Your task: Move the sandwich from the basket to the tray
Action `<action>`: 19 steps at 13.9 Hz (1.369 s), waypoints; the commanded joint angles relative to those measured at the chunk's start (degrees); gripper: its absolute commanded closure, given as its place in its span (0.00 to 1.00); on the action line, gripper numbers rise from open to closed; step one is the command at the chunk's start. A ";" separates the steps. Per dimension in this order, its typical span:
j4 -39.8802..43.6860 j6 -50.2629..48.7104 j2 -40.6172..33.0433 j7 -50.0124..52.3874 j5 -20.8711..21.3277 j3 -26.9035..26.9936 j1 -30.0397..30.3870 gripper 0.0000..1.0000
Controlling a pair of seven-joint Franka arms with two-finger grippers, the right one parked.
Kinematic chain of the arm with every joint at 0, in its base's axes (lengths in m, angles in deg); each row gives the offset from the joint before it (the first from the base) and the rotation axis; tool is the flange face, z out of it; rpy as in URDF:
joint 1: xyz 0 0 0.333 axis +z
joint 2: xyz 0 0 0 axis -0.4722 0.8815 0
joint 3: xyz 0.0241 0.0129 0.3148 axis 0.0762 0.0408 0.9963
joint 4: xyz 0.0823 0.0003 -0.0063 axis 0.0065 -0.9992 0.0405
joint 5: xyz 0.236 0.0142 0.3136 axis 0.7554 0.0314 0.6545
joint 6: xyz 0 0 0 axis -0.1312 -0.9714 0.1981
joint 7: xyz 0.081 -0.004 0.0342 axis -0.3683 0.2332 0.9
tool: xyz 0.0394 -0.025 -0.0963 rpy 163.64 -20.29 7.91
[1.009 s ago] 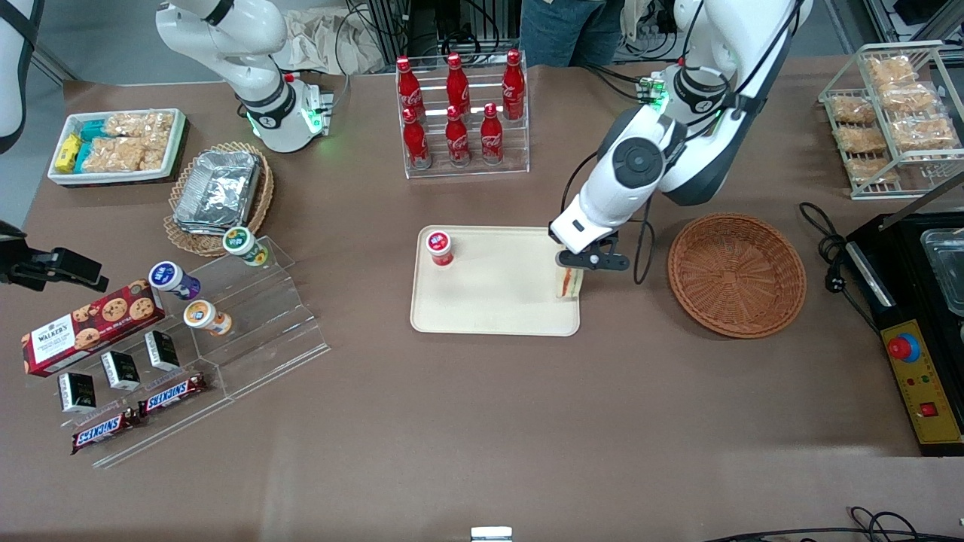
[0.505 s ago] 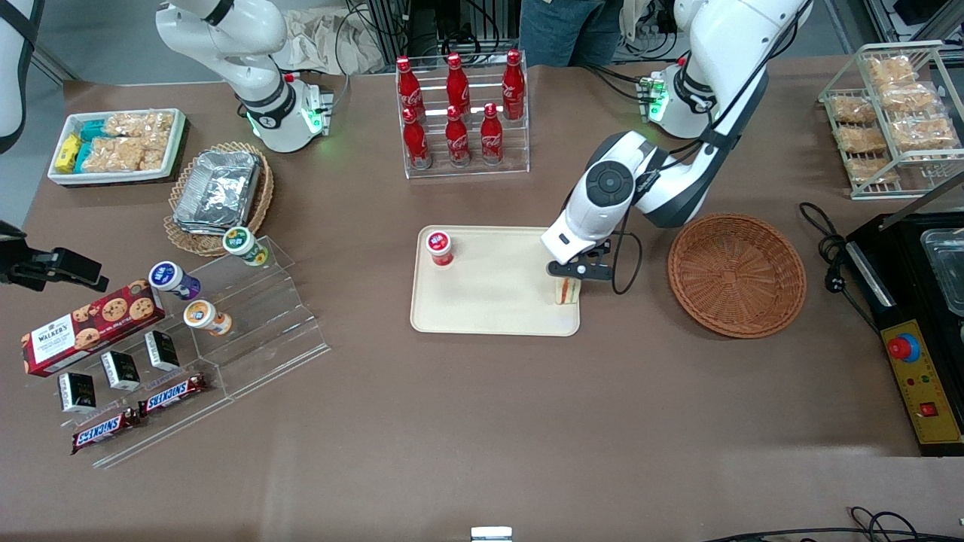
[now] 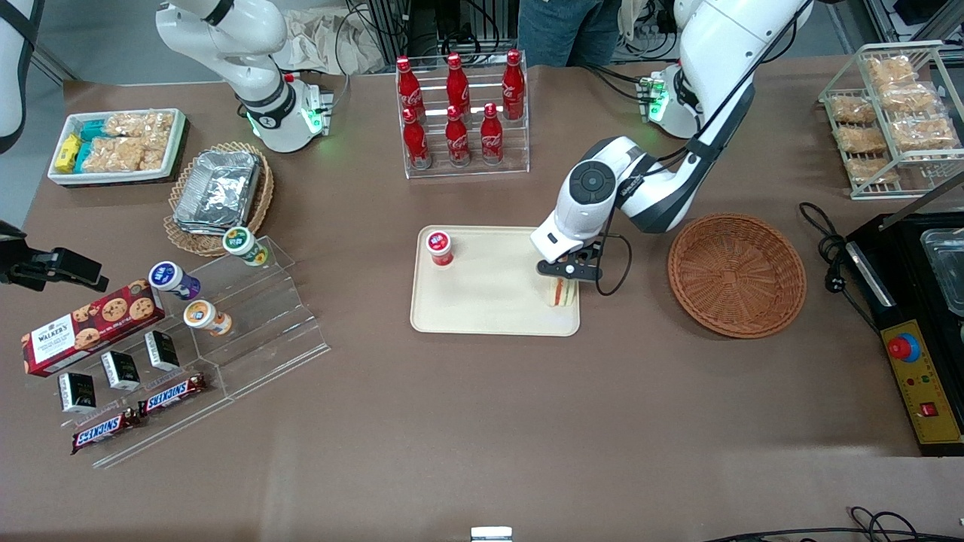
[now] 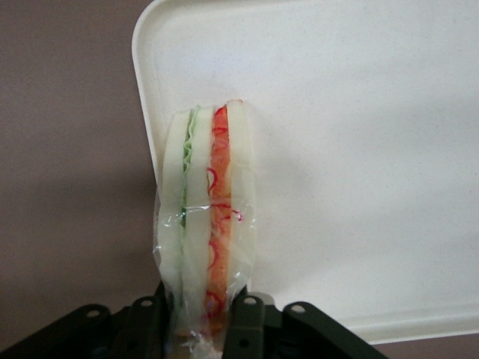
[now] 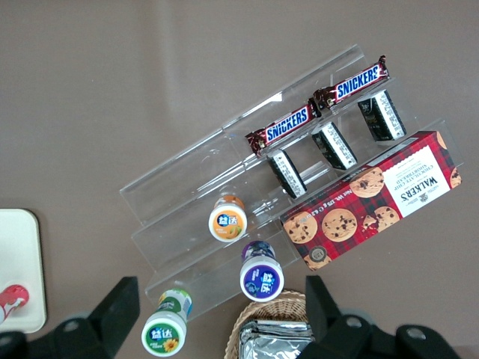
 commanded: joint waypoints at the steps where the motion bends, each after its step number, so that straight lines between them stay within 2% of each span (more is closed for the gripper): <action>1: 3.00 -0.22 0.57 5.30 1.98 0.05 0.39 0.00; 3: 6.07 -2.75 -2.14 10.48 1.27 0.05 0.39 0.00; 6: 18.60 -16.77 -2.51 22.17 1.27 -0.21 -0.22 0.00; 10: 28.57 -29.90 -4.60 19.31 0.14 -0.04 0.65 0.00; 12: 31.39 -35.35 -7.06 11.61 -3.19 0.23 4.14 0.00; 14: 31.57 -38.53 -12.15 0.19 -10.38 0.58 10.47 0.00; 15: 31.40 -40.63 -14.52 -5.08 -11.98 2.23 11.89 0.00; 17: 31.22 -45.90 -18.31 -17.12 -14.79 10.56 10.33 0.00; 19: 30.61 -48.63 -21.74 -26.28 -15.78 17.77 8.92 0.00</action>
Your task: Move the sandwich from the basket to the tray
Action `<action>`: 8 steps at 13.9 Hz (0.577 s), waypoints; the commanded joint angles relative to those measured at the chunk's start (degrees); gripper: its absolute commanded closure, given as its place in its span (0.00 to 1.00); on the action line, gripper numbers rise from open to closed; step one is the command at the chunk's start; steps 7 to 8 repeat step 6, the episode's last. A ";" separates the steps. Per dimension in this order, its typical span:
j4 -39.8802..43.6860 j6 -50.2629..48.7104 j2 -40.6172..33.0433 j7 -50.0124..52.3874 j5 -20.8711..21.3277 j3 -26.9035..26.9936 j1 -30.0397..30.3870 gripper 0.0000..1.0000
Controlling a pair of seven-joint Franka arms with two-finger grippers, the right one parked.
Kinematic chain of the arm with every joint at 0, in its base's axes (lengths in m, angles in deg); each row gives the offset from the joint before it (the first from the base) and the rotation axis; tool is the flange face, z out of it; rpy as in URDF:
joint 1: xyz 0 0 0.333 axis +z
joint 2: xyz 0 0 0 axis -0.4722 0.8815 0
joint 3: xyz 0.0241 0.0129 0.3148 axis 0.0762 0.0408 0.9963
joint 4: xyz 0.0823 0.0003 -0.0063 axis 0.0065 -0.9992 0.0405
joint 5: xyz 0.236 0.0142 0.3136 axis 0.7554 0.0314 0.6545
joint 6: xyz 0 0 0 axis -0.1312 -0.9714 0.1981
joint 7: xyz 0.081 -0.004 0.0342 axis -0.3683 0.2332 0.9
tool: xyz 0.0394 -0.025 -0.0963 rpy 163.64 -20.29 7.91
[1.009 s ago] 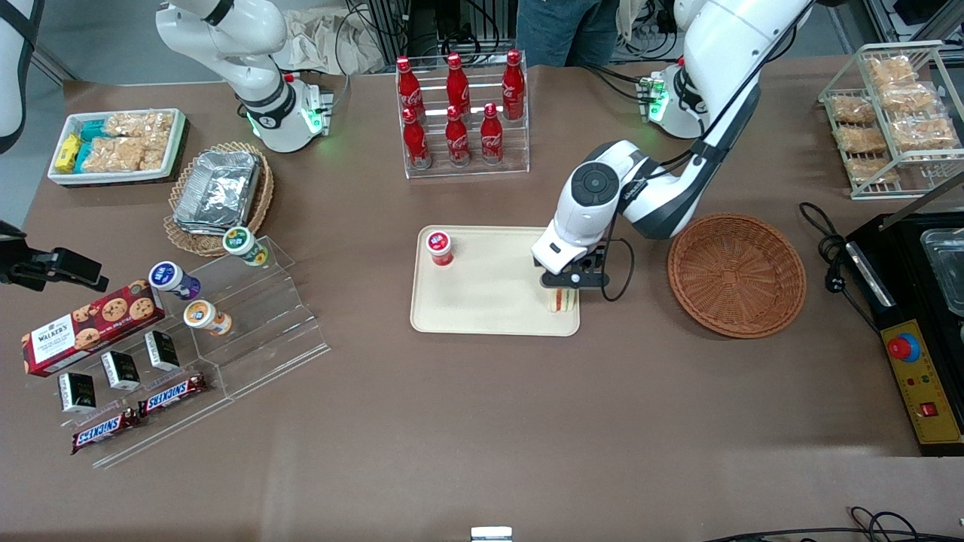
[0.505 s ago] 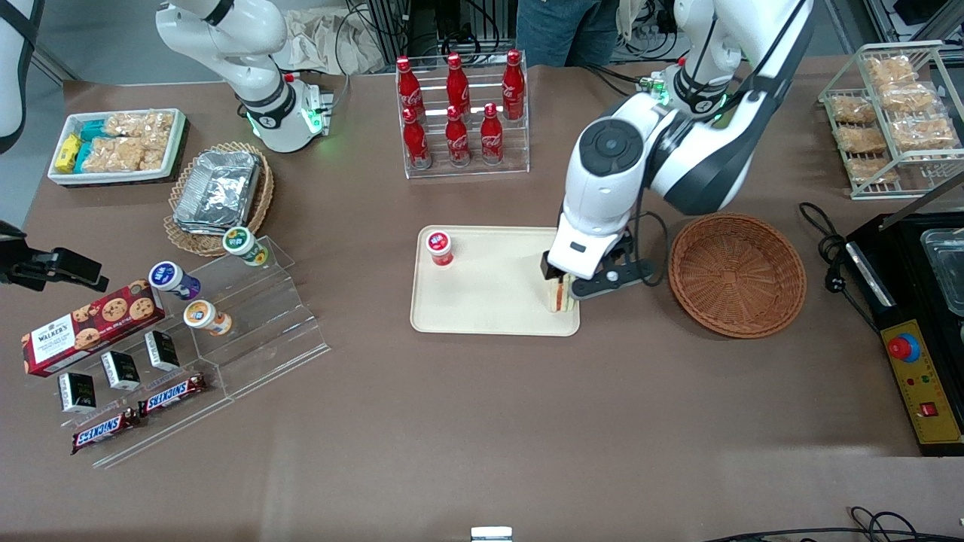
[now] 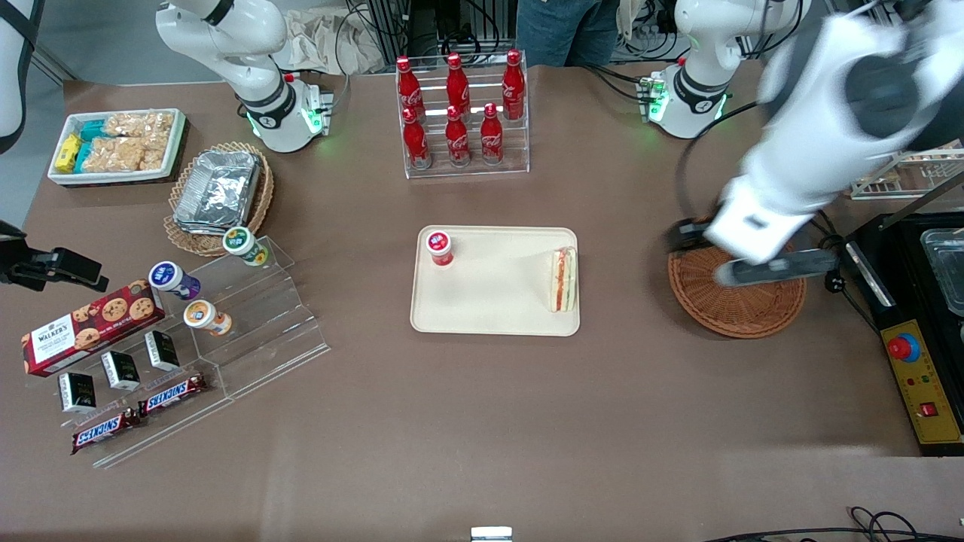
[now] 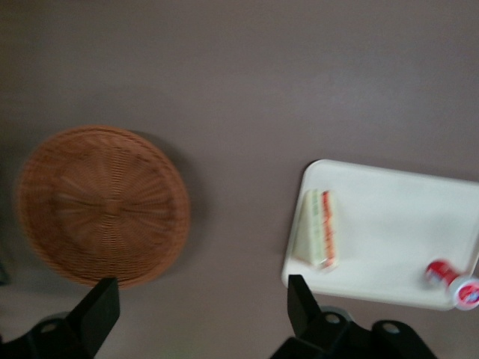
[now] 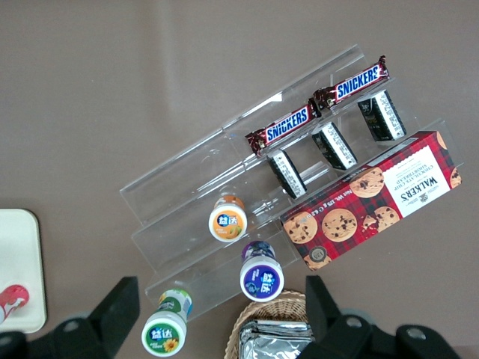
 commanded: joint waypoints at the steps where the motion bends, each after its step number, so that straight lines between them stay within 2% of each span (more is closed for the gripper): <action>1: -1.95 -3.57 -5.54 -8.53 -1.69 8.13 -2.75 0.00; 5: -3.18 -5.85 -10.03 -19.15 -1.86 14.21 -3.20 0.00; 8: -3.27 -6.56 -10.12 -20.13 -1.86 14.40 -3.20 0.00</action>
